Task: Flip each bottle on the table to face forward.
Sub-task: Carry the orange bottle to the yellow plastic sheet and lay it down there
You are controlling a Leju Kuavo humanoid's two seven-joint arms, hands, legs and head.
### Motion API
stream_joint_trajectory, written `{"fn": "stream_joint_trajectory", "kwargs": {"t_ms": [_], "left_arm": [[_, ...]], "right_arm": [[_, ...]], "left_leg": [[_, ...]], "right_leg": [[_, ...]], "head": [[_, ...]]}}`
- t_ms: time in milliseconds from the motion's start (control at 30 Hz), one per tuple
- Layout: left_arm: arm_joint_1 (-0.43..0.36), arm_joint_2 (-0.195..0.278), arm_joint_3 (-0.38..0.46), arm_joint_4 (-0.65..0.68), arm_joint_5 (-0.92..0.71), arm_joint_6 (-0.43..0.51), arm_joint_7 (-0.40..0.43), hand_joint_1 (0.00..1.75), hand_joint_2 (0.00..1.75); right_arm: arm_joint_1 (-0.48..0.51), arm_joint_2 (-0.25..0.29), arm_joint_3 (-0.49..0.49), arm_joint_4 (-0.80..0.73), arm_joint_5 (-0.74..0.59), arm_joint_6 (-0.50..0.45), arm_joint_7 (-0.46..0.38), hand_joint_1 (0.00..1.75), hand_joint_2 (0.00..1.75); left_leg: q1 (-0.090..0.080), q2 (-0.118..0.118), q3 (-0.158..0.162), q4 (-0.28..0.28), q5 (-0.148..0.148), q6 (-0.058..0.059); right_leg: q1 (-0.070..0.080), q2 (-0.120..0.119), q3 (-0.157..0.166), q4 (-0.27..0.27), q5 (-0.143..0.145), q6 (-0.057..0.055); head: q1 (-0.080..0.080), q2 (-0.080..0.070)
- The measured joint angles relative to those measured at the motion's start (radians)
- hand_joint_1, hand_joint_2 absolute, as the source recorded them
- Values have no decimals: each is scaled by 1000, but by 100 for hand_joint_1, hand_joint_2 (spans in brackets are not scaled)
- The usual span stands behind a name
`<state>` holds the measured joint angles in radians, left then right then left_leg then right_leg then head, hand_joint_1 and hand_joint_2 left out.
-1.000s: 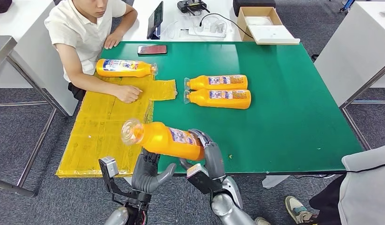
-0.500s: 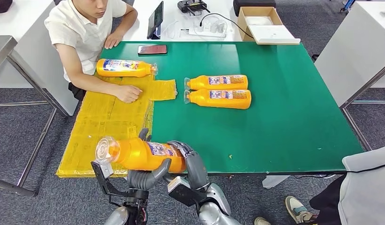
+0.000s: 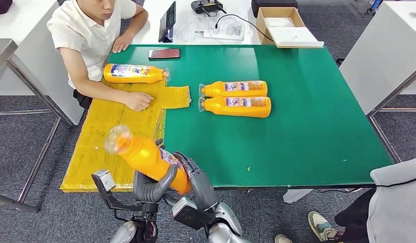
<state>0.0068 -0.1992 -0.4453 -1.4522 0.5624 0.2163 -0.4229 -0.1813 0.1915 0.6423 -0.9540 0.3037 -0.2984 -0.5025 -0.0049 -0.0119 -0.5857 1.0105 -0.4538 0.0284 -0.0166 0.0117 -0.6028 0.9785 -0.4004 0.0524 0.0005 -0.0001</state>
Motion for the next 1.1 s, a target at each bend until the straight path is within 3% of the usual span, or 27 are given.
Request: {"fn": "stream_joint_trajectory", "kwargs": {"t_ms": [133, 433, 600, 733, 833, 900, 967, 1100], "left_arm": [[0, -4, 27, -14, 0, 4, -44, 175, 175], [-4, -7, 100, -18, 13, 14, -51, 175, 175], [-25, -9, 168, -2, -62, 186, -99, 175, 175], [-47, 0, 243, 41, -131, 266, -111, 175, 175], [-71, 18, 280, 99, -324, 383, -151, 175, 175], [-93, 20, 331, 150, -593, 447, -204, 175, 175], [-121, -1, 429, 203, -901, 474, -238, 175, 175], [-188, -48, 670, 283, -1326, 482, -242, 175, 175]], "right_arm": [[1, -1, 19, 0, -16, 23, 2, 0, 0], [12, -11, 36, -3, -27, 42, 10, 0, 0], [35, -25, 27, -3, -56, 26, 28, 0, 0], [55, -41, -27, -3, -78, -13, 30, 0, 0], [77, -55, -83, -15, -82, -37, 23, 0, 0], [92, -62, -123, -31, -80, -54, 13, 0, 0], [103, -66, -163, -51, -77, -68, 3, 0, 0], [125, -68, -233, -102, -68, -92, -7, 0, 0]], "left_leg": [[0, 0, 0, 0, 0, 0], [0, 0, 0, 0, 0, 0], [0, 0, 0, 0, 0, 0], [0, 0, 0, 0, 0, 0], [0, 0, 0, 0, 0, 0], [0, -1, -1, 0, 0, 0], [0, 0, -1, 0, 0, 0], [0, 2, 0, 0, 0, 0]], "right_leg": [[0, 0, 0, 0, 0, 0], [0, 0, 0, 0, 0, 0], [0, 0, 0, 0, 0, 0], [0, 0, 0, 0, 0, 0], [0, 0, 0, 0, 0, 0], [0, 0, 0, 0, 0, 0], [0, 0, 0, 0, 0, 0], [0, 1, -1, 0, 0, 0]], "head": [[0, 0], [0, 0], [0, 0], [0, 0], [0, 0], [0, 0], [0, 0], [0, 0]]}}
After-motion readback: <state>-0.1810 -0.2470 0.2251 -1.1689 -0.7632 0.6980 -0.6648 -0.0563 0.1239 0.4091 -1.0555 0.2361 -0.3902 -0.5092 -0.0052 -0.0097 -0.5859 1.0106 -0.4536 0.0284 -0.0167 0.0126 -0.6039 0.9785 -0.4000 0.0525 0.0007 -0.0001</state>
